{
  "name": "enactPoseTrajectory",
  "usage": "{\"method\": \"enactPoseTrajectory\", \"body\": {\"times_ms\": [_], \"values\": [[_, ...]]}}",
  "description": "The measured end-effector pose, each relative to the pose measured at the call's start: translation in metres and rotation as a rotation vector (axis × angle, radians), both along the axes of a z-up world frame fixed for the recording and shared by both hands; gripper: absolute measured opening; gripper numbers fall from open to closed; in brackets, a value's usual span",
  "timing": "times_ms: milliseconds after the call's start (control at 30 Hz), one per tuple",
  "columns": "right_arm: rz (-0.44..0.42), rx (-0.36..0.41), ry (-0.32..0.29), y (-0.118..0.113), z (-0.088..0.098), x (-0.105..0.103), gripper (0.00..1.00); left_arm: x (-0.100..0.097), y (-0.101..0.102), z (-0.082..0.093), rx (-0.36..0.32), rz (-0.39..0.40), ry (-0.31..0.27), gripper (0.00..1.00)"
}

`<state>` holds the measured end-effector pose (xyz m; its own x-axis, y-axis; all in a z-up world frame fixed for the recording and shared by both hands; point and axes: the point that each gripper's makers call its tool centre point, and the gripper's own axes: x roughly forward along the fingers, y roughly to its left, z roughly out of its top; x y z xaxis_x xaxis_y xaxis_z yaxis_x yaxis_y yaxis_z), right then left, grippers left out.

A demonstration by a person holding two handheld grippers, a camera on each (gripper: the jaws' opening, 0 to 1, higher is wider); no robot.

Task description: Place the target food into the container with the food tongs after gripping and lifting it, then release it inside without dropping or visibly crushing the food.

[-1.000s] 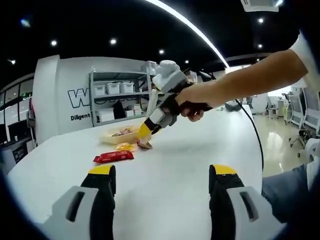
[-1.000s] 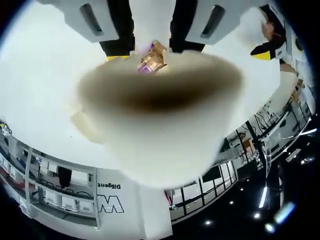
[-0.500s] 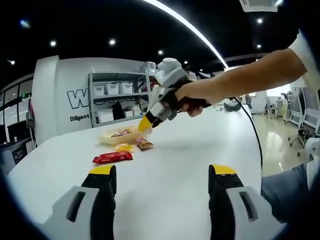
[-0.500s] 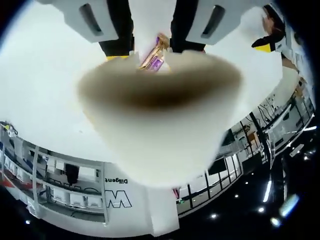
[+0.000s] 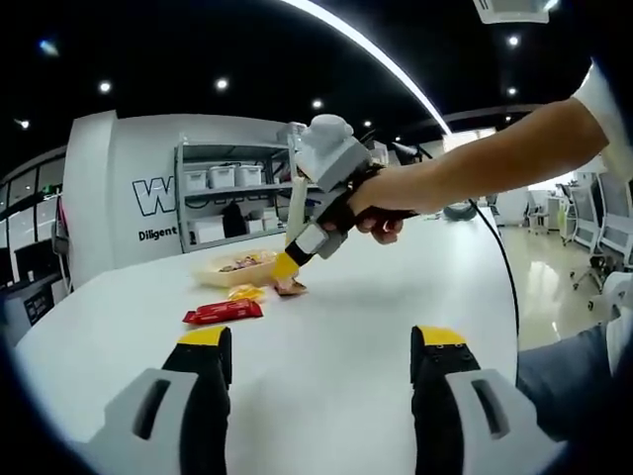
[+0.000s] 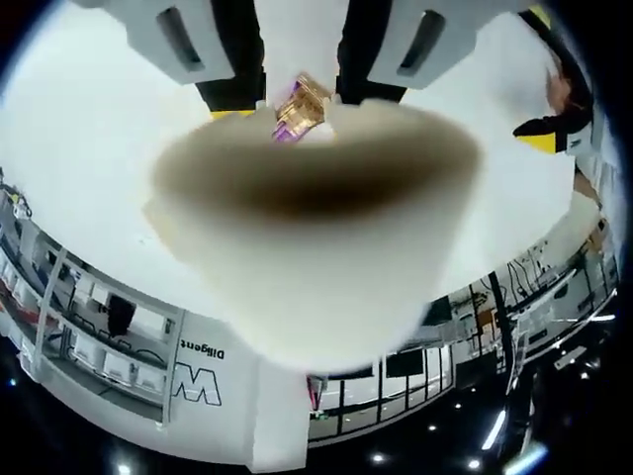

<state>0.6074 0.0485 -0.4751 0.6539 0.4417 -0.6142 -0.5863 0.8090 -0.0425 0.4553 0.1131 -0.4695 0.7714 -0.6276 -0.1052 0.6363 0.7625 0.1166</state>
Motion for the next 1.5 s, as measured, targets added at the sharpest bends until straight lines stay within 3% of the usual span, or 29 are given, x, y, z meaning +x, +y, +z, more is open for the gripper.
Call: {"method": "enactPoseTrajectory", "body": {"times_ms": [533, 733, 967, 1000, 1067, 1133, 1233, 1500], "values": [[-0.058, -0.008, 0.022, -0.052, 0.0, 0.002, 0.22, 0.002, 0.0, -0.002, 0.008, -0.004, 0.004, 0.71], [-0.083, 0.006, 0.023, -0.059, 0.0, 0.007, 0.22, 0.002, 0.0, -0.002, 0.011, -0.003, 0.002, 0.7], [-0.082, 0.079, 0.037, -0.049, 0.01, 0.006, 0.22, 0.001, -0.001, -0.002, 0.011, -0.004, 0.005, 0.7], [-0.051, 0.126, 0.055, -0.038, 0.012, 0.006, 0.22, 0.001, -0.002, -0.002, 0.011, -0.004, 0.004, 0.7], [-0.078, 0.177, 0.085, -0.033, 0.014, 0.007, 0.22, 0.001, -0.002, -0.002, 0.01, -0.005, 0.006, 0.7], [-0.061, 0.137, 0.054, -0.03, 0.014, 0.01, 0.22, 0.002, -0.001, -0.002, 0.009, -0.004, 0.006, 0.69], [-0.055, 0.137, 0.07, -0.024, 0.01, 0.011, 0.22, 0.002, -0.001, -0.002, 0.011, -0.004, 0.006, 0.69], [0.002, 0.067, 0.04, -0.015, 0.002, 0.015, 0.23, 0.003, -0.001, -0.002, 0.006, -0.004, 0.006, 0.69]]}}
